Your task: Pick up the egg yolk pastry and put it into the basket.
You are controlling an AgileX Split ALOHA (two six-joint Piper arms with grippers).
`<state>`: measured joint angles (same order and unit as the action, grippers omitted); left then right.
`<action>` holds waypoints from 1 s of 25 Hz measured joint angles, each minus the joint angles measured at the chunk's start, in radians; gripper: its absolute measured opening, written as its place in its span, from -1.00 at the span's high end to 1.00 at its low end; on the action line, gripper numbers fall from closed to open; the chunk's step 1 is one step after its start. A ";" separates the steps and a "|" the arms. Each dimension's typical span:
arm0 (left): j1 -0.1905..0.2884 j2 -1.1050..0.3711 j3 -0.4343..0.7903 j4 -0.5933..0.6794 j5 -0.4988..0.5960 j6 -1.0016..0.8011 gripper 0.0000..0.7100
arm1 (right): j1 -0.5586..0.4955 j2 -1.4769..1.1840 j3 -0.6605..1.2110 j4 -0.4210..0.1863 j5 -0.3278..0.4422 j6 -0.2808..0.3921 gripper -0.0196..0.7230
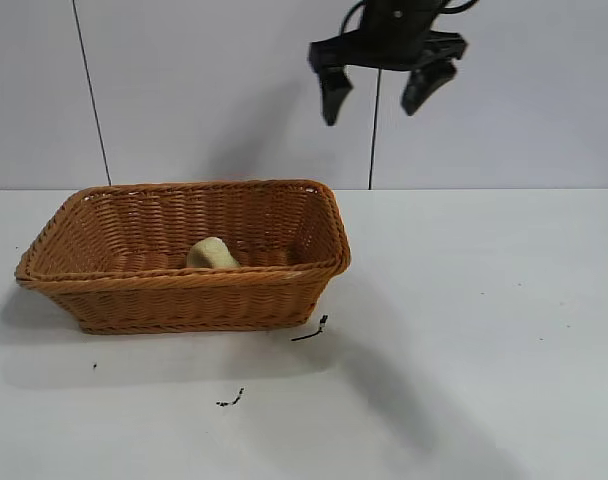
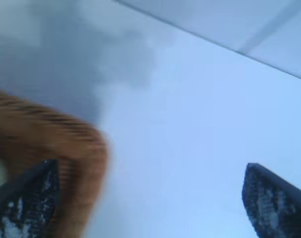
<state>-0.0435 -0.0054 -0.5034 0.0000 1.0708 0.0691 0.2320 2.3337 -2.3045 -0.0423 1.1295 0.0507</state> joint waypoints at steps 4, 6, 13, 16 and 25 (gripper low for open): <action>0.000 0.000 0.000 0.000 0.000 0.000 -0.96 | -0.122 0.000 0.000 -0.001 0.057 0.000 -0.92; 0.000 0.000 0.000 0.000 0.000 0.000 -0.96 | -0.171 -0.004 0.000 -0.002 0.080 0.000 -0.92; 0.000 0.000 0.000 0.000 0.000 0.000 -0.96 | -0.270 -0.091 0.036 -0.004 0.082 -0.002 -0.92; 0.000 0.000 0.000 0.000 0.000 0.000 -0.96 | -0.283 -0.158 0.102 -0.008 0.082 -0.010 -0.92; 0.000 0.000 0.000 0.000 0.000 0.000 -0.96 | -0.284 -0.450 0.517 -0.002 0.081 -0.026 -0.92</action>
<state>-0.0435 -0.0054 -0.5034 0.0000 1.0708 0.0691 -0.0523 1.8835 -1.7878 -0.0439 1.2105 0.0245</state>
